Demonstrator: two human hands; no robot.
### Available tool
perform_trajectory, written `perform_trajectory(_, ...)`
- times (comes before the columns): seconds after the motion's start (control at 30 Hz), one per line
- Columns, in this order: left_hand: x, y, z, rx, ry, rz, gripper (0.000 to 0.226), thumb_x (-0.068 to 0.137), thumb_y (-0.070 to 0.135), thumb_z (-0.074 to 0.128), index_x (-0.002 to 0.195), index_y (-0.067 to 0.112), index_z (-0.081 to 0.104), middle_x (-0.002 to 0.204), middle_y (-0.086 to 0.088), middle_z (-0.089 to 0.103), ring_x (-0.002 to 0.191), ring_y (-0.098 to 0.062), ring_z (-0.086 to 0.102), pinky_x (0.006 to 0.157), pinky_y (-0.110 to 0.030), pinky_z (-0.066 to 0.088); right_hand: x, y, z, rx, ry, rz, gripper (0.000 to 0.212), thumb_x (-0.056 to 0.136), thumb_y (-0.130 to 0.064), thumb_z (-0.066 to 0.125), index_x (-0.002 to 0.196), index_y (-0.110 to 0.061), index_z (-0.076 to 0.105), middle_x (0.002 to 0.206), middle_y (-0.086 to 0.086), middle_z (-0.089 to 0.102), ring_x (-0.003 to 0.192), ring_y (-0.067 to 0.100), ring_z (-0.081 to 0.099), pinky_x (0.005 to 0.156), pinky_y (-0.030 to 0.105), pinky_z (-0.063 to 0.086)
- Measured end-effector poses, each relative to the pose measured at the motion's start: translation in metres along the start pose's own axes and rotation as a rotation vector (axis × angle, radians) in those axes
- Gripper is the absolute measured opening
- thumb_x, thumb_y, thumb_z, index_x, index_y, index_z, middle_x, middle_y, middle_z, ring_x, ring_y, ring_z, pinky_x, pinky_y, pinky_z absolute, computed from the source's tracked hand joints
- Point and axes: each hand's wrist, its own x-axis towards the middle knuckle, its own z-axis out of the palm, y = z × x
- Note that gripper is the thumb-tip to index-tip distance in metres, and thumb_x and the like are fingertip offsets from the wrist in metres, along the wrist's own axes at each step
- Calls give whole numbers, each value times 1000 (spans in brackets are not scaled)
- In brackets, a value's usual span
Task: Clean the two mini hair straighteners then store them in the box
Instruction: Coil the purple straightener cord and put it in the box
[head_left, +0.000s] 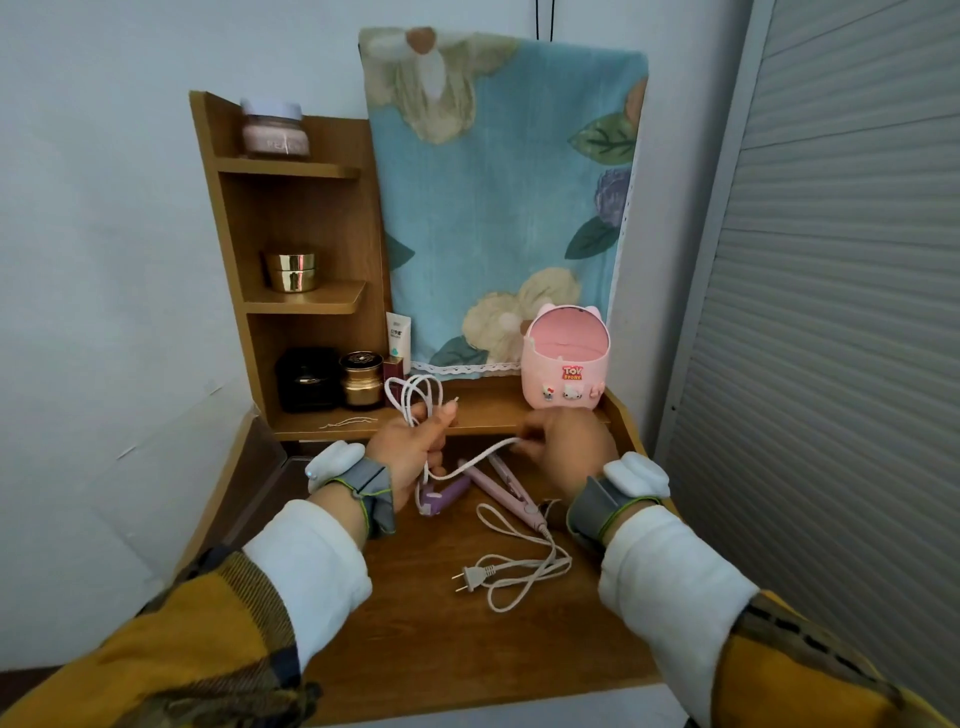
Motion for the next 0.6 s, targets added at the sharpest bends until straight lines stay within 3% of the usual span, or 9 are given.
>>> perform_trajectory(0.07, -3, 2, -1, 160, -32, 23, 38, 74, 50, 71, 86, 15, 60, 58, 3, 49, 46, -11, 43, 47, -23, 41, -3, -5, -6, 89, 132, -91, 17, 87, -28, 63, 102, -24, 71, 105, -3, 66, 97, 16, 58, 88, 34, 48)
perform_trajectory(0.13, -5, 2, 1, 307, -87, 41, 58, 54, 66, 75, 86, 18, 66, 76, -3, 67, 71, -21, 61, 72, -35, 52, -6, -13, -10, 142, 285, -253, 16, 84, -18, 67, 99, -17, 73, 105, 2, 68, 98, 19, 58, 89, 34, 46)
perform_trajectory(0.2, -10, 2, 4, 329, -153, 11, 52, 57, 61, 73, 91, 21, 67, 97, -7, 71, 96, -24, 63, 94, -41, 48, -7, -21, -9, 187, 397, -386, 16, 77, -6, 69, 91, -11, 75, 102, 7, 70, 96, 25, 61, 87, 34, 47)
perform_trajectory(0.27, -12, 0, 7, 237, -209, -23, 44, 66, 47, 73, 100, 21, 65, 109, -10, 69, 105, -24, 62, 100, -42, 45, -7, -25, -5, 227, 403, -455, 20, 72, -2, 66, 89, -9, 75, 104, 8, 70, 99, 28, 62, 88, 33, 43)
perform_trajectory(0.37, -16, 0, 8, 41, -295, -91, 21, 79, 18, 66, 99, 15, 65, 100, -9, 70, 96, -21, 64, 91, -35, 49, -7, -28, 3, 284, 339, -527, 33, 68, -2, 60, 97, -7, 73, 115, 10, 66, 109, 25, 59, 97, 22, 40)
perform_trajectory(0.47, -17, 1, 8, 51, -289, -130, 8, 84, 6, 61, 89, 9, 65, 78, -6, 68, 69, -16, 64, 61, -24, 51, -10, -33, 8, 409, 276, -528, 45, 74, 11, 49, 113, -4, 67, 124, 11, 61, 116, 15, 52, 101, 1, 25)
perform_trajectory(0.53, -17, 0, 8, 114, -234, -151, 10, 86, 6, 57, 78, 7, 62, 62, -4, 61, 52, -13, 52, 45, -20, 41, -11, -33, 12, 488, 242, -481, 57, 75, 18, 46, 122, -9, 62, 130, 7, 58, 119, 8, 48, 105, 5, 27)
perform_trajectory(0.6, -15, -3, 9, 127, -190, -161, 23, 88, 8, 53, 67, 7, 62, 54, -5, 58, 47, -14, 47, 43, -20, 37, -14, -35, 14, 672, 177, -382, 65, 75, 23, 42, 125, -16, 58, 134, 2, 53, 118, 9, 53, 102, 15, 40)
